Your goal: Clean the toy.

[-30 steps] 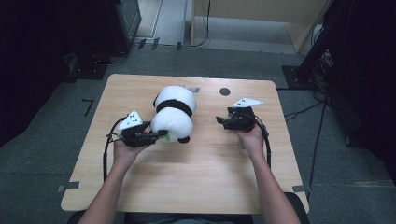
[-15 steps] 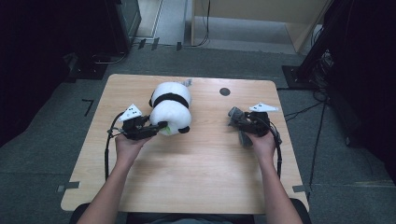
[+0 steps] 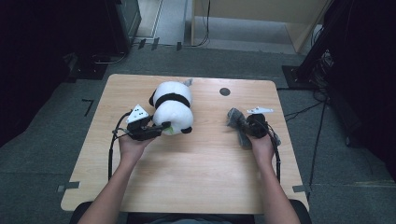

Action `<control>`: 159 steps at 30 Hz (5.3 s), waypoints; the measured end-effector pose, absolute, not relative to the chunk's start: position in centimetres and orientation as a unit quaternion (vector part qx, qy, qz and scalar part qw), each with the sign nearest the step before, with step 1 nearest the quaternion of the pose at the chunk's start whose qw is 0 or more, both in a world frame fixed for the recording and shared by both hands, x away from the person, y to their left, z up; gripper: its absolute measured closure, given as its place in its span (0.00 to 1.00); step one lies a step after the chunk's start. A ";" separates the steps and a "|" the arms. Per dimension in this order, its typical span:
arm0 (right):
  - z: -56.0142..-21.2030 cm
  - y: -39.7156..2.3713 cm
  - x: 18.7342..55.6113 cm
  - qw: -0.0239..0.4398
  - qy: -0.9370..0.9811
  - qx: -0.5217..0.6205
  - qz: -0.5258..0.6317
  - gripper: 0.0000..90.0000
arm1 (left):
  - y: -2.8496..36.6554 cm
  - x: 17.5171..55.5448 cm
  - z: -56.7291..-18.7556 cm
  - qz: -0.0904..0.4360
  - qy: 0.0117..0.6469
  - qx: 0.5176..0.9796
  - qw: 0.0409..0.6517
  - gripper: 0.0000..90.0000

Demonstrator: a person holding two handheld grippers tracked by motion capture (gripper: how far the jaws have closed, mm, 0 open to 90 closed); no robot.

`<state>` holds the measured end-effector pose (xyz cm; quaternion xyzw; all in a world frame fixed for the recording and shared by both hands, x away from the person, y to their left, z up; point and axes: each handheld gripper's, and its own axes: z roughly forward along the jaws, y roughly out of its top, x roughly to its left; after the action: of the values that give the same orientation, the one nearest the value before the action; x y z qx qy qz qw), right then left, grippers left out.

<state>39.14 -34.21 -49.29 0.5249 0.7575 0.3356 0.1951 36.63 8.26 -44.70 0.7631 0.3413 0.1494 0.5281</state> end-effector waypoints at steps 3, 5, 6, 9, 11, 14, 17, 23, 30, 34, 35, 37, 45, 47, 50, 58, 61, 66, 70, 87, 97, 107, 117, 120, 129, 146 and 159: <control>-48.6 -34.5 39.1 0.177 0.748 0.529 0.360 0.84 | 8.0 36.5 -44.6 0.161 0.336 0.766 0.523 0.52; -47.8 -34.6 38.8 0.169 0.735 0.532 0.385 0.84 | 7.9 36.4 -44.5 0.162 0.334 0.767 0.524 0.52; -47.5 -34.6 38.7 0.168 0.732 0.533 0.390 0.84 | 7.9 36.4 -44.5 0.161 0.335 0.766 0.526 0.52; -46.7 -34.3 38.4 0.166 0.731 0.528 0.399 0.84 | 7.9 36.4 -44.5 0.155 0.338 0.764 0.528 0.52; -46.0 -33.9 38.2 0.160 0.734 0.521 0.405 0.84 | 7.7 36.4 -44.6 0.153 0.340 0.766 0.523 0.52; -45.1 -33.2 38.0 0.160 0.736 0.509 0.417 0.84 | 7.5 36.4 -44.7 0.146 0.347 0.771 0.513 0.52; -43.9 -32.1 37.6 0.162 0.744 0.489 0.426 0.83 | 7.3 36.3 -44.8 0.148 0.346 0.772 0.512 0.52; -41.6 -29.7 36.6 0.166 0.754 0.453 0.447 0.83 | 7.1 35.8 -44.7 0.152 0.342 0.774 0.511 0.51; -40.2 -26.6 35.7 0.157 0.770 0.410 0.464 0.83 | 6.3 35.2 -44.8 0.157 0.329 0.777 0.513 0.51; -39.7 -24.9 35.2 0.149 0.775 0.386 0.478 0.83 | 5.8 34.7 -44.9 0.154 0.323 0.781 0.512 0.51; -39.5 -24.5 35.0 0.150 0.776 0.380 0.481 0.83 | 5.7 34.7 -44.9 0.152 0.321 0.782 0.512 0.51; -39.1 -23.4 34.5 0.150 0.778 0.364 0.490 0.83 | 5.4 34.5 -44.8 0.149 0.318 0.784 0.511 0.51; -39.5 -20.0 33.2 0.155 0.796 0.326 0.486 0.84 | 5.5 34.3 -44.7 0.161 0.327 0.779 0.510 0.50; -39.6 -19.7 33.1 0.146 0.797 0.323 0.489 0.84 | 5.7 34.4 -44.7 0.163 0.332 0.775 0.512 0.50; -40.0 -19.0 32.8 0.143 0.802 0.310 0.490 0.84 | 6.1 34.5 -44.6 0.160 0.337 0.773 0.513 0.50; -41.2 -17.7 32.2 0.112 0.811 0.286 0.497 0.84 | 6.9 34.8 -44.3 0.151 0.356 0.757 0.527 0.51; -42.0 -16.9 32.0 0.101 0.826 0.272 0.483 0.84 | 7.1 34.9 -44.1 0.145 0.358 0.750 0.537 0.51; -43.5 -16.1 32.0 0.107 0.841 0.258 0.464 0.85 | 7.3 34.9 -44.0 0.149 0.358 0.749 0.538 0.51; -44.7 -15.9 32.1 0.117 0.858 0.248 0.435 0.85 | 7.8 35.1 -43.7 0.146 0.361 0.740 0.548 0.51; -47.1 -20.2 35.4 0.105 0.851 0.321 0.403 0.85 | 8.2 35.1 -43.7 0.130 0.345 0.747 0.553 0.50; -45.0 -24.4 36.3 0.122 0.801 0.383 0.444 0.85 | 8.1 35.0 -44.0 0.134 0.339 0.749 0.553 0.50; -40.6 -24.6 35.1 0.097 0.758 0.373 0.526 0.85 | 6.7 34.6 -44.5 0.135 0.327 0.767 0.536 0.49; -39.8 -20.4 33.0 0.096 0.780 0.322 0.528 0.85 | 6.3 34.2 -44.5 0.144 0.323 0.766 0.537 0.49; -40.1 -19.7 32.8 0.087 0.784 0.313 0.529 0.84 | 6.6 34.4 -44.5 0.139 0.330 0.764 0.537 0.50; -41.5 -17.1 32.0 0.072 0.824 0.270 0.493 0.85 | 7.4 34.6 -44.3 0.131 0.344 0.749 0.551 0.50; -45.8 -17.4 33.3 0.048 0.846 0.280 0.452 0.85 | 8.6 34.8 -43.8 0.142 0.351 0.744 0.550 0.50; -47.9 -19.7 35.3 0.034 0.837 0.336 0.430 0.85 | 9.3 34.8 -43.7 0.133 0.345 0.743 0.558 0.49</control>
<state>35.31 -19.74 -47.89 0.3365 0.8370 0.4302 0.0341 34.85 9.27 -43.69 0.7431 0.3446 0.1327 0.5582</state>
